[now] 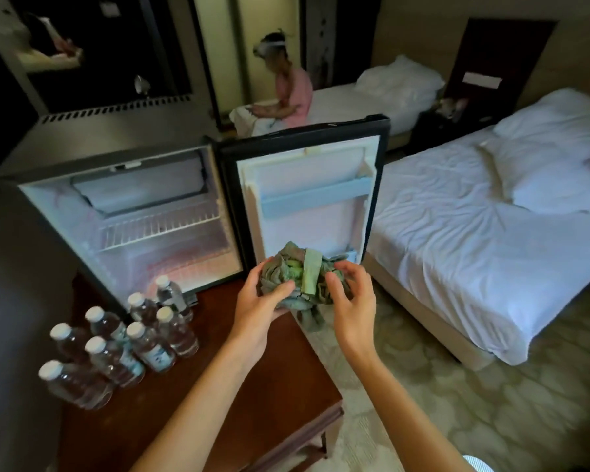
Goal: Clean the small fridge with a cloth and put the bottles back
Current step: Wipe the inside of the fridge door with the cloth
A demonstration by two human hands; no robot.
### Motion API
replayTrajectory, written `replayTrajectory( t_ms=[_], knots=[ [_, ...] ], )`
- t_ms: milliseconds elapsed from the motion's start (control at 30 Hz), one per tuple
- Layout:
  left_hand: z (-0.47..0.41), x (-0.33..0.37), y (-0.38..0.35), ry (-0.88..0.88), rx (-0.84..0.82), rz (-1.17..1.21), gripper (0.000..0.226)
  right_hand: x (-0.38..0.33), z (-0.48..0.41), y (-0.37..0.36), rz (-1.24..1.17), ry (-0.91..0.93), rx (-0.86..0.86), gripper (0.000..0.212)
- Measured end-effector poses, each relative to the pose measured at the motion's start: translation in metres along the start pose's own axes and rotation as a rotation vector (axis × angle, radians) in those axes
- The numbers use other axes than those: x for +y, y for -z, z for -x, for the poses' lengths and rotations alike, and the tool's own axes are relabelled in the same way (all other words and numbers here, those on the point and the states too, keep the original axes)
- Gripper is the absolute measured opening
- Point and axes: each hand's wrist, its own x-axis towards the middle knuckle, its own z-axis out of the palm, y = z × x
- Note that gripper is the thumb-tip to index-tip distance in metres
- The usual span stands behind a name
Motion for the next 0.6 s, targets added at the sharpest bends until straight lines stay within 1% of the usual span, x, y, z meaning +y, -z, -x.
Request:
replayTrajectory(
  t_ms=[67,133,200,267,367,433,533,600],
  knots=[
    [-0.008,0.007,-0.021,-0.029,-0.016,-0.019,0.050,-0.006,-0.012,0.012,0.020,0.037,-0.057,0.020],
    [-0.016,0.012,-0.039,-0.054,-0.004,-0.054,0.049,-0.009,-0.022,0.022,0.052,0.047,-0.135,0.034],
    [-0.023,0.016,-0.052,-0.072,-0.022,-0.108,0.055,-0.009,-0.032,0.029,0.050,0.028,-0.207,0.049],
    [-0.027,0.020,-0.062,-0.081,-0.114,-0.205,0.064,-0.008,-0.041,0.034,0.024,-0.012,-0.235,0.062],
    [-0.029,0.021,-0.069,-0.089,-0.261,-0.351,0.074,-0.004,-0.054,0.039,-0.025,-0.019,-0.237,0.059],
    [-0.032,0.024,-0.073,-0.096,-0.280,-0.415,0.076,0.000,-0.061,0.041,-0.043,-0.034,-0.230,0.056],
    [-0.039,0.032,-0.078,-0.139,-0.322,-0.526,0.071,0.000,-0.072,0.038,-0.093,-0.066,-0.229,0.061],
    [-0.049,0.037,-0.078,-0.189,-0.383,-0.648,0.067,-0.002,-0.079,0.031,-0.173,-0.057,-0.250,0.055]
  ],
)
